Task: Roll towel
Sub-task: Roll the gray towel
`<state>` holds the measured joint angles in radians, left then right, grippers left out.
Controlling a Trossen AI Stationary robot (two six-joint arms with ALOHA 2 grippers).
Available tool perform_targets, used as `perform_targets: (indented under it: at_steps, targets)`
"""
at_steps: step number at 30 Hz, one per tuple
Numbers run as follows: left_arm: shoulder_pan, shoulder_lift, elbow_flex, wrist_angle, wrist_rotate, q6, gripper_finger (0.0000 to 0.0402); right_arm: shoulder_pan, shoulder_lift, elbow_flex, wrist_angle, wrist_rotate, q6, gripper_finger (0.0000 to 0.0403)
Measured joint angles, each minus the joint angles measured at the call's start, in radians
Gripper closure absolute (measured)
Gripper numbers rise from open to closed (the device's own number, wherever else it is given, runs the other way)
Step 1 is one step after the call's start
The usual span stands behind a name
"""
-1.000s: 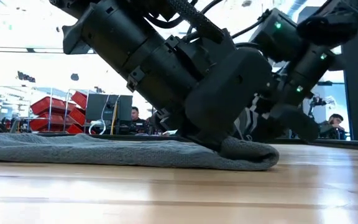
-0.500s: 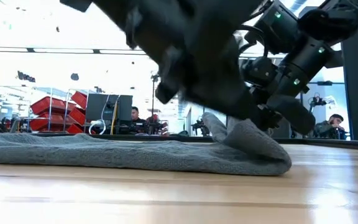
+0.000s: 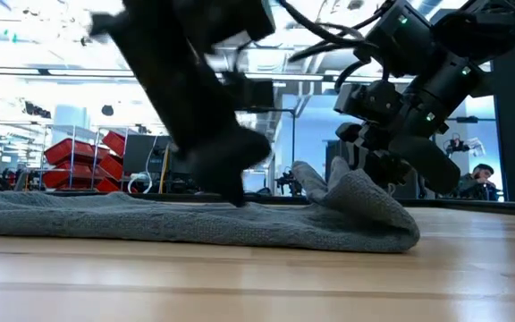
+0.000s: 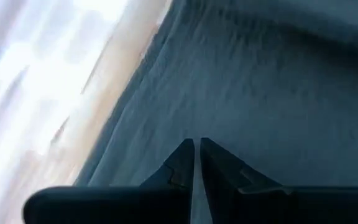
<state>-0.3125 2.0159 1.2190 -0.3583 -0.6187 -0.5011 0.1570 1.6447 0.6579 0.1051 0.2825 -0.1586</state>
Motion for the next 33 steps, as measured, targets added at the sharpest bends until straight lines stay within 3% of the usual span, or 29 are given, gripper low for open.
perform_targets:
  at_steps: [4,9,20,27,33]
  targets:
    - [0.058,0.0,-0.06,0.295,0.151,0.208,0.0386,0.001,0.0,0.0,-0.002,0.0,0.029,0.0403]
    - [0.111,-0.001,-0.055,0.417,0.281,0.403,0.0386,-0.001,0.0,0.0,-0.047,0.0,0.11,0.0403]
    - [0.19,-0.001,-0.055,0.445,0.39,0.525,0.0386,0.029,-0.052,0.0,-0.187,0.008,0.249,0.0403]
    - [0.232,0.055,-0.054,0.611,0.513,0.582,0.0386,0.031,-0.134,0.0,-0.194,0.009,0.272,0.0403]
    - [0.264,0.112,-0.047,0.669,0.519,0.608,0.0386,0.034,-0.137,0.0,-0.208,0.01,0.304,0.0403]
